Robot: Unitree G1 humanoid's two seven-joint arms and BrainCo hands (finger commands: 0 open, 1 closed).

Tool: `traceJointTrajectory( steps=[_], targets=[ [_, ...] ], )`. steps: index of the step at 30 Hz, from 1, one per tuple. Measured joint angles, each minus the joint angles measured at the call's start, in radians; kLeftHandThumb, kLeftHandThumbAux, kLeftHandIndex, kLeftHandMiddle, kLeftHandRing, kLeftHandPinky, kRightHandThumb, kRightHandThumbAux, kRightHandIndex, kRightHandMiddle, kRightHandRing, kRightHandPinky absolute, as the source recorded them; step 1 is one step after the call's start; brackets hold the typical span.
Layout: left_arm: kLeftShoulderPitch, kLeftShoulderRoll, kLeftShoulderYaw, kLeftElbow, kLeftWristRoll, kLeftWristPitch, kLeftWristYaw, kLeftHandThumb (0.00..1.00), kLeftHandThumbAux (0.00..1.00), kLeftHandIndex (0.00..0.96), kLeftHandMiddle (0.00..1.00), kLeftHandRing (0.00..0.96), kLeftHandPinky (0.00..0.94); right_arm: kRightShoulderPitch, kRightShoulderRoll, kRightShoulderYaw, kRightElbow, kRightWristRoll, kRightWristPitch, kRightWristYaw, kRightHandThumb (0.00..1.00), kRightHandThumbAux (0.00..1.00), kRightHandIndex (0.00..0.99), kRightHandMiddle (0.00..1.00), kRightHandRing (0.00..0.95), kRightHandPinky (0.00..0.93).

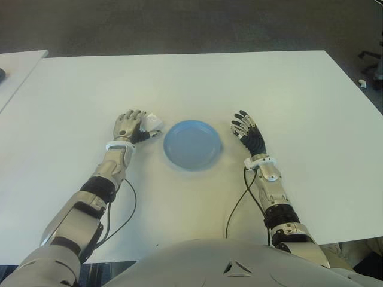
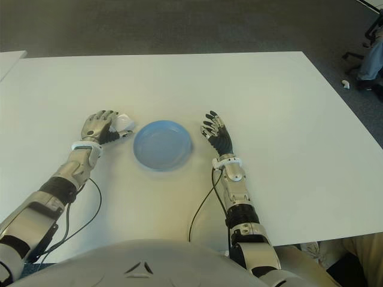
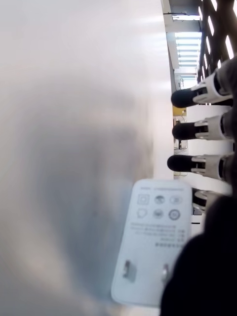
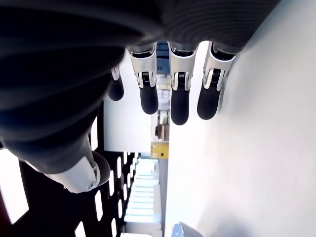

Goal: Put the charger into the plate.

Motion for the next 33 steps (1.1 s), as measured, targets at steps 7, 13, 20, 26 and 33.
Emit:
traceJointTrajectory(
  steps=[7, 13, 20, 26, 33],
  targets=[
    [-0.028, -0.005, -0.025, 0.033, 0.009, 0.001, 0.000, 0.247, 0.182, 0.099, 0.101, 0.075, 0.123, 0.005, 0.001, 0.000, -0.006, 0.008, 0.000, 0.011, 0.031, 0.672, 0.031, 0.162, 0.194, 0.218],
    [-0.050, -0.005, -0.044, 0.048, 0.020, 0.002, 0.000, 0.254, 0.191, 0.100, 0.109, 0.086, 0.139, 0.011, 0.003, 0.000, -0.015, 0.012, 0.000, 0.017, 0.023, 0.676, 0.029, 0.160, 0.191, 0.217],
    [-0.074, -0.002, -0.070, 0.072, 0.033, 0.002, 0.000, 0.242, 0.194, 0.091, 0.107, 0.086, 0.132, 0.019, 0.004, 0.001, -0.023, 0.012, 0.000, 0.018, 0.032, 0.676, 0.028, 0.154, 0.186, 0.215],
    [-0.093, 0.003, -0.087, 0.088, 0.046, 0.002, 0.000, 0.223, 0.191, 0.081, 0.110, 0.086, 0.132, 0.023, 0.004, 0.002, -0.033, 0.012, 0.011, 0.018, 0.039, 0.683, 0.028, 0.156, 0.188, 0.219],
    [-0.099, 0.007, -0.103, 0.094, 0.051, 0.006, 0.000, 0.210, 0.187, 0.078, 0.116, 0.091, 0.135, 0.025, 0.005, 0.002, -0.040, 0.015, 0.021, 0.018, 0.040, 0.678, 0.025, 0.153, 0.187, 0.216]
  ],
)
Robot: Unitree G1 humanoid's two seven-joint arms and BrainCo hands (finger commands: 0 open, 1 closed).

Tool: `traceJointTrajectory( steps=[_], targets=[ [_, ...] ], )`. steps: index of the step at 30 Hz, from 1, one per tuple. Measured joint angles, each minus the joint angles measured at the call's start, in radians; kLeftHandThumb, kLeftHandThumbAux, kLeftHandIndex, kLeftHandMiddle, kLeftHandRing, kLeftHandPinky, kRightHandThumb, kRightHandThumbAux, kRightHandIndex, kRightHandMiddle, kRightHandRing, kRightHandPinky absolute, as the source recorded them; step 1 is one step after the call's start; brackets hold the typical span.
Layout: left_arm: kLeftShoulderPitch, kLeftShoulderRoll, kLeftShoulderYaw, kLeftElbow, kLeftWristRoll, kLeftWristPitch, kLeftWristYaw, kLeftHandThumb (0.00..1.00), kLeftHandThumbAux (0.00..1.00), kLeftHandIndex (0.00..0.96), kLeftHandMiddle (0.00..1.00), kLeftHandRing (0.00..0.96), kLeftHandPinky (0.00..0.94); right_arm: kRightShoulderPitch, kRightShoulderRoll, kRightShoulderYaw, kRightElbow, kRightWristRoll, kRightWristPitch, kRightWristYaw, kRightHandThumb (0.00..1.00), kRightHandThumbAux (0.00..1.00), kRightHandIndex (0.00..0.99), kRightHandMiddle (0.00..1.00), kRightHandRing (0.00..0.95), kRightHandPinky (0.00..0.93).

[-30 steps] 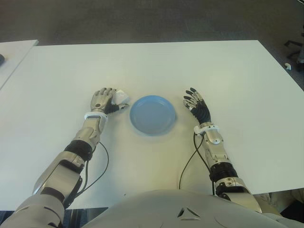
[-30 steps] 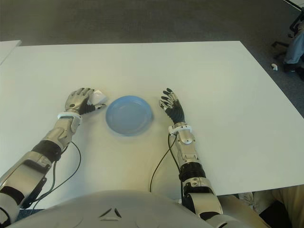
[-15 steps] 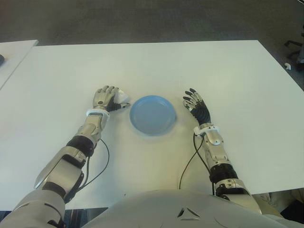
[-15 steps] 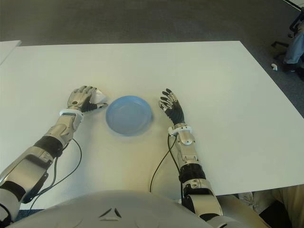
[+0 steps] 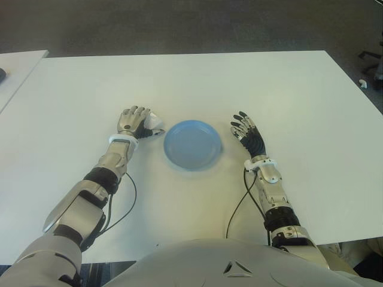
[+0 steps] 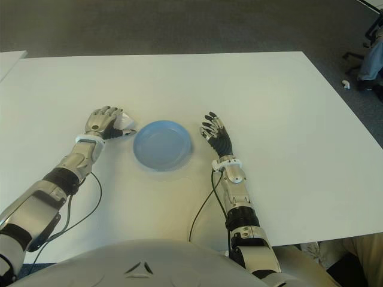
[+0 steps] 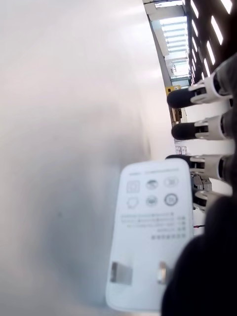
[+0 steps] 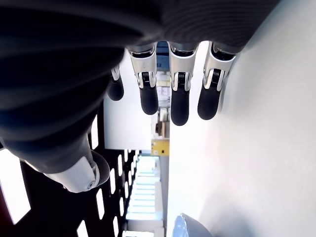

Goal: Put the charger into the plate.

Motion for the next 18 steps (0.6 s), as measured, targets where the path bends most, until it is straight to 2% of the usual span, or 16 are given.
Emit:
traceJointTrajectory(
  steps=[18],
  targets=[
    [-0.014, 0.012, -0.036, -0.002, 0.029, 0.027, -0.014, 0.185, 0.178, 0.081, 0.116, 0.082, 0.128, 0.000, 0.000, -0.001, -0.004, 0.010, 0.006, 0.008, 0.044, 0.681, 0.023, 0.157, 0.188, 0.220]
  ],
)
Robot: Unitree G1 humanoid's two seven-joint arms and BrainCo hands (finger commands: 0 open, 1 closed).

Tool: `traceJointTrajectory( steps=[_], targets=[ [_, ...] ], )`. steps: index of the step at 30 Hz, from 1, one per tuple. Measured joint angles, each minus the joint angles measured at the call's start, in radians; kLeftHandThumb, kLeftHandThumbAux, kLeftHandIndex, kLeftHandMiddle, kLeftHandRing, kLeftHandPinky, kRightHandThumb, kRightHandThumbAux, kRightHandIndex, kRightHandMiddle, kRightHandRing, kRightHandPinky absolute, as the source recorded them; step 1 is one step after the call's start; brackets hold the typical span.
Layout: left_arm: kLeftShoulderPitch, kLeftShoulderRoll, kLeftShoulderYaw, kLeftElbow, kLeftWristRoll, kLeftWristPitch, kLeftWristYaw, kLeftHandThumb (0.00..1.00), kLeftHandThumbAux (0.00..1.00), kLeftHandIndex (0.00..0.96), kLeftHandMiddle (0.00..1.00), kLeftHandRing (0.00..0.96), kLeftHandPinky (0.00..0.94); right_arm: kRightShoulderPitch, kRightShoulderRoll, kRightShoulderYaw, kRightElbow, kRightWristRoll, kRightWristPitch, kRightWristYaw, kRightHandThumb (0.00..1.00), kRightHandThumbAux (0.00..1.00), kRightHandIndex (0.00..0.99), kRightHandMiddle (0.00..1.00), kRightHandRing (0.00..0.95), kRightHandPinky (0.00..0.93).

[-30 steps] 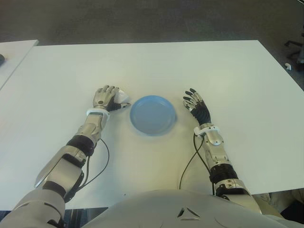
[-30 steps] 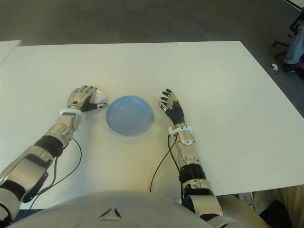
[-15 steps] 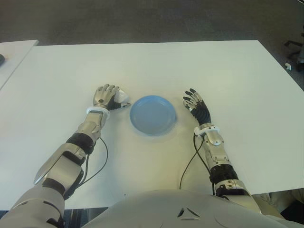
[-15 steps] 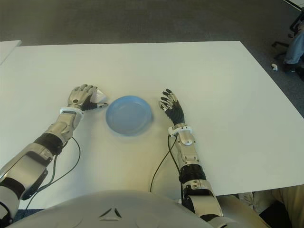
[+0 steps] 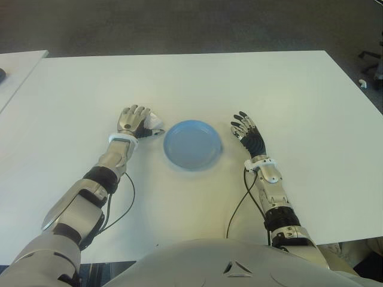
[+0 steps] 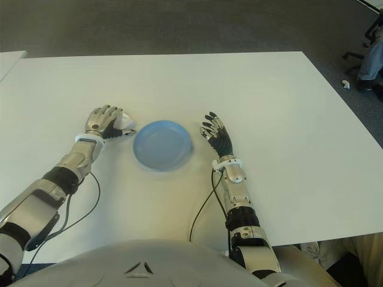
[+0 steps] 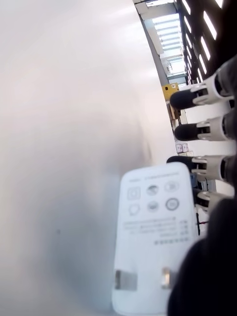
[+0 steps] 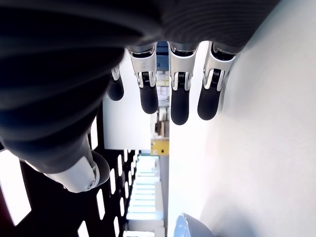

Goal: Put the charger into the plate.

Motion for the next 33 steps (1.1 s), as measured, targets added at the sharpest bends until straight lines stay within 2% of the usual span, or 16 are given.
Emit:
traceJointTrajectory(
  steps=[5, 13, 20, 33],
  targets=[
    [-0.003, 0.003, -0.009, -0.002, 0.001, 0.007, -0.004, 0.179, 0.173, 0.085, 0.125, 0.095, 0.153, 0.000, 0.000, 0.000, -0.004, 0.000, 0.000, 0.003, 0.043, 0.675, 0.024, 0.157, 0.188, 0.216],
    [0.001, 0.004, -0.009, -0.003, -0.003, 0.008, -0.005, 0.184, 0.167, 0.093, 0.132, 0.098, 0.137, 0.002, -0.004, -0.002, -0.011, 0.000, 0.004, 0.004, 0.026, 0.668, 0.025, 0.151, 0.178, 0.197],
    [0.017, 0.002, 0.008, -0.007, -0.029, 0.005, -0.003, 0.197, 0.162, 0.085, 0.126, 0.097, 0.140, 0.002, -0.007, -0.002, -0.014, -0.001, 0.006, 0.001, 0.021, 0.667, 0.026, 0.159, 0.191, 0.223],
    [0.036, -0.006, 0.019, 0.015, -0.044, 0.000, 0.038, 0.206, 0.128, 0.084, 0.122, 0.088, 0.119, 0.006, -0.010, -0.002, -0.020, -0.001, 0.010, 0.005, 0.029, 0.679, 0.027, 0.156, 0.185, 0.210]
  ],
)
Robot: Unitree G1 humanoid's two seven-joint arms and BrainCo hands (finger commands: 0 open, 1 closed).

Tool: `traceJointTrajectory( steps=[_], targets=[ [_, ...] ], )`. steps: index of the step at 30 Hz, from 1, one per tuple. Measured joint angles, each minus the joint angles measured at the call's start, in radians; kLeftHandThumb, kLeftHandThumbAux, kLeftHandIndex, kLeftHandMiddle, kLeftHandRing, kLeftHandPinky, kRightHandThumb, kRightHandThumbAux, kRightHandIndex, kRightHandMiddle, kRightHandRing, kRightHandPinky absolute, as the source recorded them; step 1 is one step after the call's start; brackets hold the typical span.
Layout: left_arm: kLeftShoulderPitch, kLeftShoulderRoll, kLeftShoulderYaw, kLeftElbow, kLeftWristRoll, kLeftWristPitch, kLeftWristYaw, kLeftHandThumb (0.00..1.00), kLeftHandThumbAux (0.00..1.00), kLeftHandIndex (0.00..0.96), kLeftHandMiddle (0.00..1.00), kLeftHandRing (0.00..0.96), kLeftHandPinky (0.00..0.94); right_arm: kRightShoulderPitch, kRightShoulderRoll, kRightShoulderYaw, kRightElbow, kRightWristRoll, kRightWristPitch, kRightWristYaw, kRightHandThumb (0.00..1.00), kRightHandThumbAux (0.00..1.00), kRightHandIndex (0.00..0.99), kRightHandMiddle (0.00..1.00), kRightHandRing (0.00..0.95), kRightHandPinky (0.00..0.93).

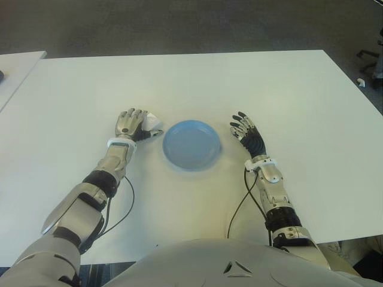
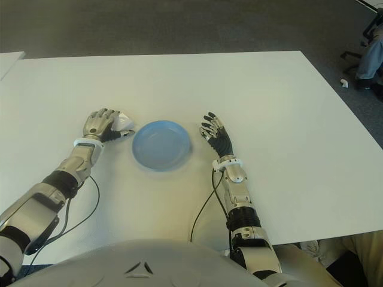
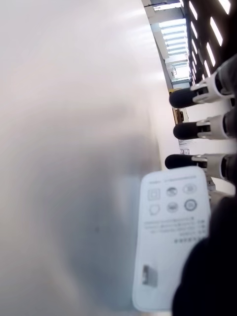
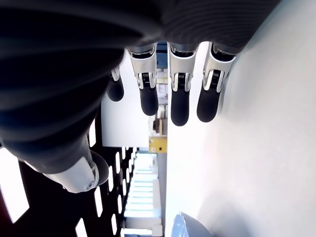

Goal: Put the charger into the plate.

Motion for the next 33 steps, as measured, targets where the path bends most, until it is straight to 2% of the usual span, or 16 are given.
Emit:
traceJointTrajectory(
  steps=[18, 33],
  targets=[
    [-0.012, -0.022, 0.010, 0.114, -0.041, -0.075, 0.088, 0.212, 0.143, 0.091, 0.149, 0.115, 0.134, 0.002, -0.001, -0.001, -0.006, 0.000, 0.007, 0.000, 0.022, 0.681, 0.023, 0.155, 0.188, 0.217],
    [-0.031, -0.032, -0.018, 0.173, -0.035, -0.085, 0.161, 0.184, 0.170, 0.087, 0.135, 0.098, 0.115, 0.004, -0.001, 0.000, -0.010, -0.002, 0.012, -0.008, 0.033, 0.671, 0.024, 0.158, 0.194, 0.224]
  ],
)
